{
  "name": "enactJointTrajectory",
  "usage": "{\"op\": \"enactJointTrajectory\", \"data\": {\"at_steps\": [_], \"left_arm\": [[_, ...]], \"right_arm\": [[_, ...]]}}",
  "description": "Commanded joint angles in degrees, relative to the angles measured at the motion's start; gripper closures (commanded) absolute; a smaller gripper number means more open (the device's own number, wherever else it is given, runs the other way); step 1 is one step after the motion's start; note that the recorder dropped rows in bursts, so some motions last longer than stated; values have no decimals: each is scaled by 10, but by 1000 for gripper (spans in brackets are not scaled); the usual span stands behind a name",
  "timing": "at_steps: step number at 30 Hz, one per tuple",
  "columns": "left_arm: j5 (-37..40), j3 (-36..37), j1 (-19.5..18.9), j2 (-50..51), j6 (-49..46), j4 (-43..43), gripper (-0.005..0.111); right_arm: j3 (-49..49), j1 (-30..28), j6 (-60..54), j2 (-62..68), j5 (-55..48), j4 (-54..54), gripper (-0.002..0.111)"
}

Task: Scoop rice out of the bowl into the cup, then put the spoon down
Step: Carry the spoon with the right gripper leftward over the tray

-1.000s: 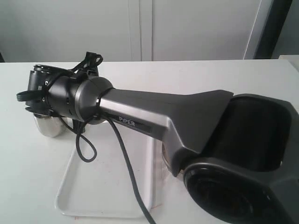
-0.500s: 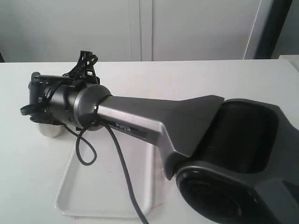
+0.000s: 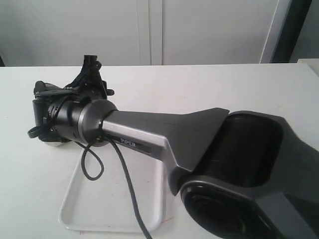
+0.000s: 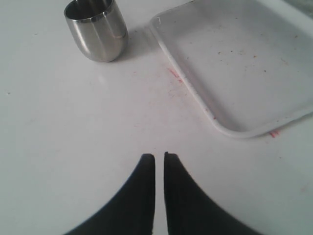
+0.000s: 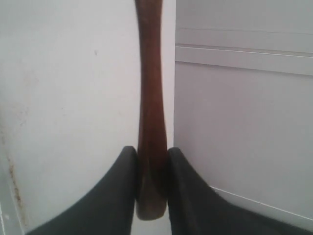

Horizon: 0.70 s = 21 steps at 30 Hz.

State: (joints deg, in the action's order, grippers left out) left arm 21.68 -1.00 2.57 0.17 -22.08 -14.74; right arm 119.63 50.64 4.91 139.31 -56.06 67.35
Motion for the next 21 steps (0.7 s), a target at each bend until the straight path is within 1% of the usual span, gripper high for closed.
{"op": "enactJointTrajectory", "data": {"at_steps": [1, 13, 21], "left_arm": [[2, 3, -1, -2, -2, -6, 92], [2, 3, -1, -2, -2, -6, 92], [2, 3, -1, -2, -2, -6, 92]], "right_arm": [[2, 1, 8, -1, 7, 35, 108], [2, 2, 30, -4, -22, 78, 108], [2, 10, 31, -4, -38, 83, 108]]}}
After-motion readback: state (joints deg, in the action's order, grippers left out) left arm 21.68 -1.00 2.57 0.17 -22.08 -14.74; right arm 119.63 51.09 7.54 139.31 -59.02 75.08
